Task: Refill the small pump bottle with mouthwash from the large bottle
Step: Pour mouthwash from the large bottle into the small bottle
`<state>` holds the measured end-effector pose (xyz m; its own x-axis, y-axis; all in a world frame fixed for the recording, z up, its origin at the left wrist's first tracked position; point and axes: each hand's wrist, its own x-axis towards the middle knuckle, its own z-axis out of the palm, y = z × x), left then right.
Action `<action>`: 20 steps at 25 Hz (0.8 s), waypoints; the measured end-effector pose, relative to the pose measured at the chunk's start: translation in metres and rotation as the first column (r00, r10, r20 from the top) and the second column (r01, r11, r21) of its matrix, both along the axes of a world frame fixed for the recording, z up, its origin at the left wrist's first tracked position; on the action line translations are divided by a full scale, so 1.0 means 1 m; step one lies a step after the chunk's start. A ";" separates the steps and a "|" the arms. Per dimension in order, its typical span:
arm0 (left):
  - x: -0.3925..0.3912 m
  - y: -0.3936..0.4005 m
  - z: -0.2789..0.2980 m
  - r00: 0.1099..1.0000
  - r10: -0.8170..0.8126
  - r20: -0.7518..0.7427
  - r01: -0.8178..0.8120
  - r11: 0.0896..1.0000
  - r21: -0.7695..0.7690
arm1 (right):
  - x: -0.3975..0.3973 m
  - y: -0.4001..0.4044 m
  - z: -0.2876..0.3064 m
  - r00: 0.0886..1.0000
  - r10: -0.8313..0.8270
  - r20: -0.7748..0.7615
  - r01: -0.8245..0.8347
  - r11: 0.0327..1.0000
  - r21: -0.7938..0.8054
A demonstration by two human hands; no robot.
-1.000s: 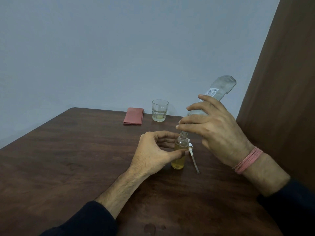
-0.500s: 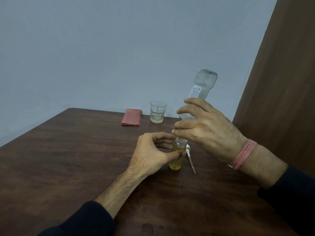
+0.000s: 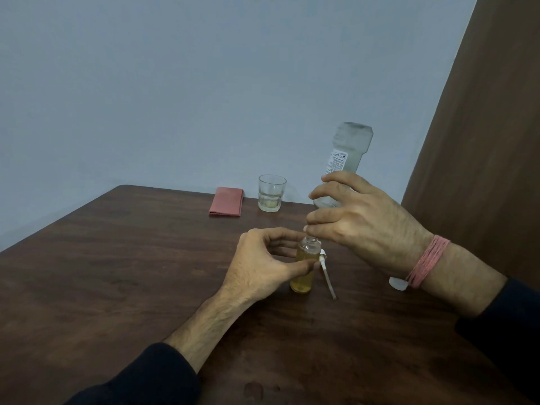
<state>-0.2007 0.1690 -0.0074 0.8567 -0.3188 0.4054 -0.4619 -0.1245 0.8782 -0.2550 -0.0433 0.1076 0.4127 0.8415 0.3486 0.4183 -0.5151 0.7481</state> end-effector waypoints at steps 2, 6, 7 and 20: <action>-0.001 0.000 0.001 1.000 -0.009 -0.004 0.009 1.000 0.000 | 0.000 -0.004 0.000 0.999 0.009 -0.035 -0.006 0.998 0.062; 0.000 0.000 0.002 1.000 -0.016 -0.013 0.016 1.000 -0.003 | 0.000 -0.009 0.001 0.994 0.007 -0.110 0.018 0.973 0.228; 0.000 0.000 0.001 1.000 -0.013 -0.013 0.013 1.000 -0.003 | 0.000 -0.009 0.000 0.991 -0.001 -0.131 0.039 0.958 0.284; -0.004 -0.001 0.001 0.997 0.064 0.052 -0.065 0.998 0.010 | -0.023 -0.023 -0.047 0.901 0.315 -0.298 0.326 -0.037 0.945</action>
<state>-0.2052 0.1682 -0.0059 0.8535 -0.2687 0.4465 -0.4976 -0.1654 0.8515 -0.2783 -0.0668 0.0604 0.7459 -0.2315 0.6245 0.4236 -0.5587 -0.7131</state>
